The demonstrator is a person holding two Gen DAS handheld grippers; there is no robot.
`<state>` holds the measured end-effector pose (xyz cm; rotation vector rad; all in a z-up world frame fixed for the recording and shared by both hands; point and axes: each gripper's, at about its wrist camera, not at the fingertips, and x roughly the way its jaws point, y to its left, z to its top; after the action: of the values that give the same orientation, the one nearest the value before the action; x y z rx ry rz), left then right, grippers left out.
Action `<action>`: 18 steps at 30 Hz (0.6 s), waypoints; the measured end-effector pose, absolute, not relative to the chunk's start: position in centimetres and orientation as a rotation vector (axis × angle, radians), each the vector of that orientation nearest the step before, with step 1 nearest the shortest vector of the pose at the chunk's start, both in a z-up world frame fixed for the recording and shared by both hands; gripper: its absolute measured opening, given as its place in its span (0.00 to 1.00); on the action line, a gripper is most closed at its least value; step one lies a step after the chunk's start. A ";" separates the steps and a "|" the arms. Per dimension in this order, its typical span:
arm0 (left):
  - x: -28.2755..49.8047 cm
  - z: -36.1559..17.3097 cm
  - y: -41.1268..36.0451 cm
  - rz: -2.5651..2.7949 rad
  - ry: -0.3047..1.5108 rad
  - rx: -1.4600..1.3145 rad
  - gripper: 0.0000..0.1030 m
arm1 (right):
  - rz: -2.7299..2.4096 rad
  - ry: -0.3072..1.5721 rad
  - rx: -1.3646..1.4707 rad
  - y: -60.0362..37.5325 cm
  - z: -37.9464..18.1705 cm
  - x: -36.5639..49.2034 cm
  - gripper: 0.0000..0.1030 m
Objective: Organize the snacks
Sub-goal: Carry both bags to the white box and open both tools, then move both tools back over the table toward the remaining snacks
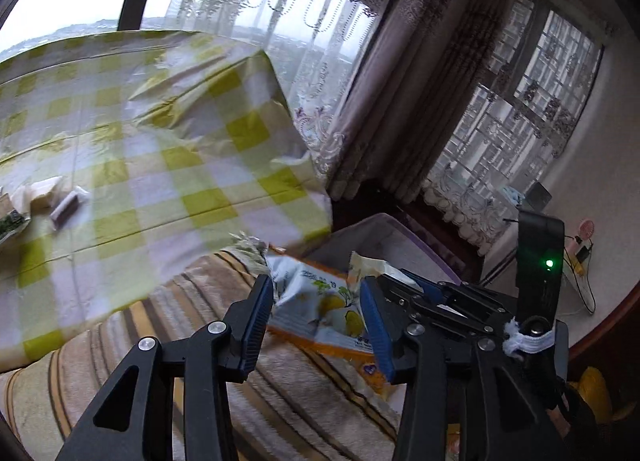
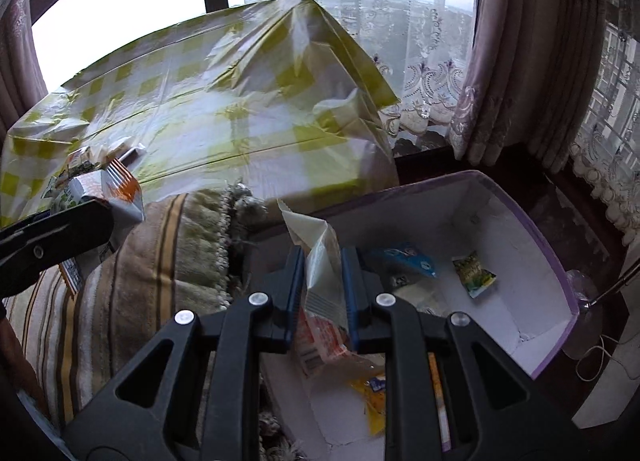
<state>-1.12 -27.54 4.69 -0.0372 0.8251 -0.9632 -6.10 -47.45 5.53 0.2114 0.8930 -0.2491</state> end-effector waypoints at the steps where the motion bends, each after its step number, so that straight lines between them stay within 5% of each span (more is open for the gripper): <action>1: -1.4 4.5 -28.2 -0.995 0.837 -0.025 0.57 | -0.264 0.897 0.211 -47.7 5.5 -6.4 0.22; 2: -1.6 4.5 -28.6 -1.005 0.839 -0.009 0.66 | -0.276 0.901 0.211 -47.9 5.5 -6.6 0.23; 4: -2.1 4.4 -29.0 -0.986 0.831 0.027 0.70 | -0.284 0.899 0.211 -48.3 5.7 -6.9 0.33; 6: -2.0 4.2 -28.9 -0.966 0.845 0.018 0.71 | -0.305 0.893 0.196 -48.4 6.0 -7.0 0.72; 7: -1.8 4.2 -28.5 -0.950 0.854 0.003 0.72 | -0.318 0.880 0.185 -48.3 6.3 -7.2 0.77; 18: -0.6 4.4 -23.6 -0.764 0.843 -0.076 0.72 | -0.293 0.865 0.161 -47.0 7.5 -6.8 0.83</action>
<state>-0.64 -23.62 4.44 -0.0756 0.8433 -0.7637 -6.77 -47.01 7.50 0.1614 0.8649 -0.2931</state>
